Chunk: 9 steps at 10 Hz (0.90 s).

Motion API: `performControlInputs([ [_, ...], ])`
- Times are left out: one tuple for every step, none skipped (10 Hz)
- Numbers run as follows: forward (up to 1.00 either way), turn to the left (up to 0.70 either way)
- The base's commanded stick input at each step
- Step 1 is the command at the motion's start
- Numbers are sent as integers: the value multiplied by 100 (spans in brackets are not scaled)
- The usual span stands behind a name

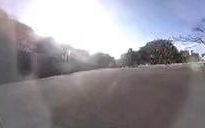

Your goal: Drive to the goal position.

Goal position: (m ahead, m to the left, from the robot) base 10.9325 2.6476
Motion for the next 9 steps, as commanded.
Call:
performControlInputs([
  [70,0],
  [70,0],
  [70,0],
  [70,0],
  [70,0],
  [70,0],
  [70,0],
  [70,0],
  [70,0],
])
